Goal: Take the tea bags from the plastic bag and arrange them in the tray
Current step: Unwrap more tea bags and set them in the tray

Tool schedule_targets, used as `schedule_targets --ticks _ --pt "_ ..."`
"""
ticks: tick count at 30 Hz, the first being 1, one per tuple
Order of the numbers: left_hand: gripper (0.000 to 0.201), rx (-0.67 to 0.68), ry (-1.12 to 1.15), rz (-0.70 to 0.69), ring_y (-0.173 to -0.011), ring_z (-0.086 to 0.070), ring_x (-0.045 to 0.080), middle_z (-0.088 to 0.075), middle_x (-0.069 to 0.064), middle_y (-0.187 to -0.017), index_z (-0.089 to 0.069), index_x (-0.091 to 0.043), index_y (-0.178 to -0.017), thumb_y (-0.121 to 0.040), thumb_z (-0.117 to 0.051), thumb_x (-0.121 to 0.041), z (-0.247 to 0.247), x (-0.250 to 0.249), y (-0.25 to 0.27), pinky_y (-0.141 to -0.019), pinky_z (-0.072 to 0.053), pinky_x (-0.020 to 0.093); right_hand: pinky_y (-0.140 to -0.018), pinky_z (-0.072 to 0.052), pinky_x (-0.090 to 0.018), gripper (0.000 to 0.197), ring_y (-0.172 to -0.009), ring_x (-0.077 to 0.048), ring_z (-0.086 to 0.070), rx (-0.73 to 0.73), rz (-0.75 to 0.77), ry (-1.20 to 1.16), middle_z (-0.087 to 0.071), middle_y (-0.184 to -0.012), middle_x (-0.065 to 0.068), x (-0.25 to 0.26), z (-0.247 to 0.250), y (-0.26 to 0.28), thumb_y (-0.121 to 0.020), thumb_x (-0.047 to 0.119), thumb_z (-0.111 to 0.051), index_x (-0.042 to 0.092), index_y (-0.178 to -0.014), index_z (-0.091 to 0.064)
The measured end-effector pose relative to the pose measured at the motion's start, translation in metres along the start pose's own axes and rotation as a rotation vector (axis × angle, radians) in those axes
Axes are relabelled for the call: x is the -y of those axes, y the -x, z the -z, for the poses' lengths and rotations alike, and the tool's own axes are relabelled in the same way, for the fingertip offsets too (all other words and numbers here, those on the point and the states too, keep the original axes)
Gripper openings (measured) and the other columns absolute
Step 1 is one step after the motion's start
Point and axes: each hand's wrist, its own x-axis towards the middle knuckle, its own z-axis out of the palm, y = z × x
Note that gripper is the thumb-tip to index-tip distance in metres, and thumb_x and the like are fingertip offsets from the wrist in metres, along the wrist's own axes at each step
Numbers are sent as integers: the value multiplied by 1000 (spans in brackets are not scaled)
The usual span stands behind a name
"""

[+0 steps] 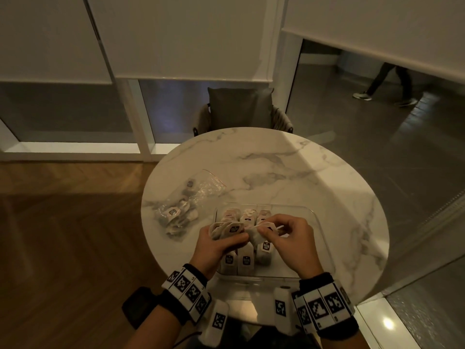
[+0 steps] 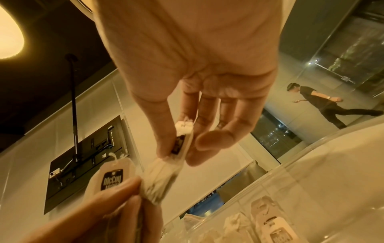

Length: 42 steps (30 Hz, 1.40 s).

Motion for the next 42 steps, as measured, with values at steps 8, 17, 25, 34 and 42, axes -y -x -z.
schedule_targets --ticks 8,17,25,34,42 --pt "40 -2 53 -9 -87 -72 32 -73 23 -95 -68 7 -102 -64 -79 0 0 0 2 -71 -60 33 -50 -48 -19 5 -58 -18 -63 24 -20 -139 -72 -80 1 9 -2 6 -83 11 -75 15 -84 -73" --pt "34 12 57 -24 -85 -72 29 -73 21 -93 -70 6 -99 -66 -77 1 -1 -1 4 -68 -59 31 -54 -55 -23 9 -59 -9 -66 83 -65 -192 -70 -73 -6 13 -7 8 -78 6 -79 12 -84 -74" --pt "16 40 6 -50 -79 -72 27 -73 17 -84 -77 -7 -78 -63 -79 -2 1 -1 5 -65 -59 34 -57 -55 -29 7 -57 -20 -67 135 -29 -169 -72 -64 -5 12 -1 5 -74 5 -82 9 -74 -77" --pt "15 49 -9 -69 -78 -72 27 -72 15 -80 -76 -8 -75 -62 -79 -2 -1 -2 8 -65 -59 34 -61 -59 -32 12 -62 -19 -70 75 -53 -156 -73 -68 -2 12 -3 8 -73 7 -83 16 -75 -76" --pt "17 37 3 -64 -75 -71 24 -71 9 -75 -73 -7 -74 -67 -77 8 -1 -2 6 -63 -59 33 -55 -54 -22 16 -58 -18 -70 66 -113 -248 -73 -74 -10 10 3 6 -74 -2 -80 -1 -88 -73"
